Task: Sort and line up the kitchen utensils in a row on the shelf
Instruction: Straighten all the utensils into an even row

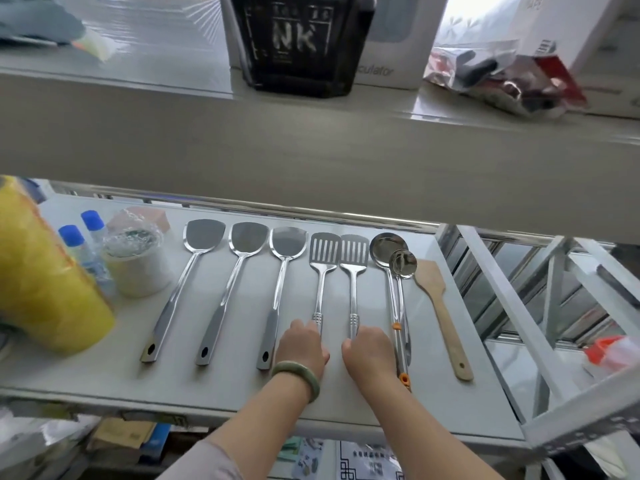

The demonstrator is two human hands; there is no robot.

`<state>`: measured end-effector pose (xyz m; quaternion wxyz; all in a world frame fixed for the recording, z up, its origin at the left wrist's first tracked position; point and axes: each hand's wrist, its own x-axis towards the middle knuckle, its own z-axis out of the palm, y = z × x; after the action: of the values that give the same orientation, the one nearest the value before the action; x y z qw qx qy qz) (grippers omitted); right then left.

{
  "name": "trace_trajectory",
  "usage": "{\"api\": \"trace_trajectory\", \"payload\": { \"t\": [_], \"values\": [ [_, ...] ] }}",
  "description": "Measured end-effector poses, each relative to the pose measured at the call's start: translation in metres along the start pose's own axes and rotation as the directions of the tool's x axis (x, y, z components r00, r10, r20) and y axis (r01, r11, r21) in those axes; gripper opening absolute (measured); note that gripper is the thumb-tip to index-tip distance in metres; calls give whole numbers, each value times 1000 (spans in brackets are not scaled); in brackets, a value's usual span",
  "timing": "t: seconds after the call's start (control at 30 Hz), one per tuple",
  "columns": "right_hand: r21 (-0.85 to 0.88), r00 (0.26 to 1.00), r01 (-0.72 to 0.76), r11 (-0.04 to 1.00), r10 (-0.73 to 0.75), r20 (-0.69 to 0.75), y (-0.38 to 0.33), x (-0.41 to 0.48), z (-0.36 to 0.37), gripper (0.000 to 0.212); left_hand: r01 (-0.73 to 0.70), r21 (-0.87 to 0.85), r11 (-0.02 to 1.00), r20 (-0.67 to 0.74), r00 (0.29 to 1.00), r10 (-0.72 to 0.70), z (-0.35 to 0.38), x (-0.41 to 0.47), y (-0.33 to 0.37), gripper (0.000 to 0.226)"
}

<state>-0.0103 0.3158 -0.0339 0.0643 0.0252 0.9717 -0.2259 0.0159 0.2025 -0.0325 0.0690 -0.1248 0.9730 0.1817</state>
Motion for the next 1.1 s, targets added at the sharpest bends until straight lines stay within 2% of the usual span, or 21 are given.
{"api": "trace_trajectory", "payload": {
  "t": [0.43, 0.57, 0.7, 0.8, 0.9, 1.0, 1.1],
  "values": [
    [-11, 1000, -6, 1000, 5, -24, 6, -4, 1, 29, -32, -25, 999, 9, 999, 33, -3, 9, -1, 31],
    [91, 986, 53, 994, -37, -164, 15, -6, -12, 34, -62, -27, 998, -86, 995, 59, -2, 5, 3, 44],
    [135, 960, -4, 991, 41, -276, 50, 7, -35, 24, -220, -101, 970, -175, 964, 201, -2, -4, 28, 46],
    [148, 971, -88, 985, 118, -209, 73, 18, -46, 32, -307, -144, 941, -125, 949, 290, 7, -16, 58, 45],
    [128, 990, -82, 988, 96, -107, 79, 28, -48, 40, -313, -150, 938, -26, 949, 313, 21, -24, 81, 47],
    [119, 997, -57, 991, 63, -48, 78, 33, -46, 36, -231, -137, 963, 36, 971, 237, 29, -25, 95, 44],
    [37, 999, -17, 999, 18, -30, 82, 35, -47, 23, -141, -142, 980, 64, 986, 151, 32, -21, 103, 39]
  ]
}}
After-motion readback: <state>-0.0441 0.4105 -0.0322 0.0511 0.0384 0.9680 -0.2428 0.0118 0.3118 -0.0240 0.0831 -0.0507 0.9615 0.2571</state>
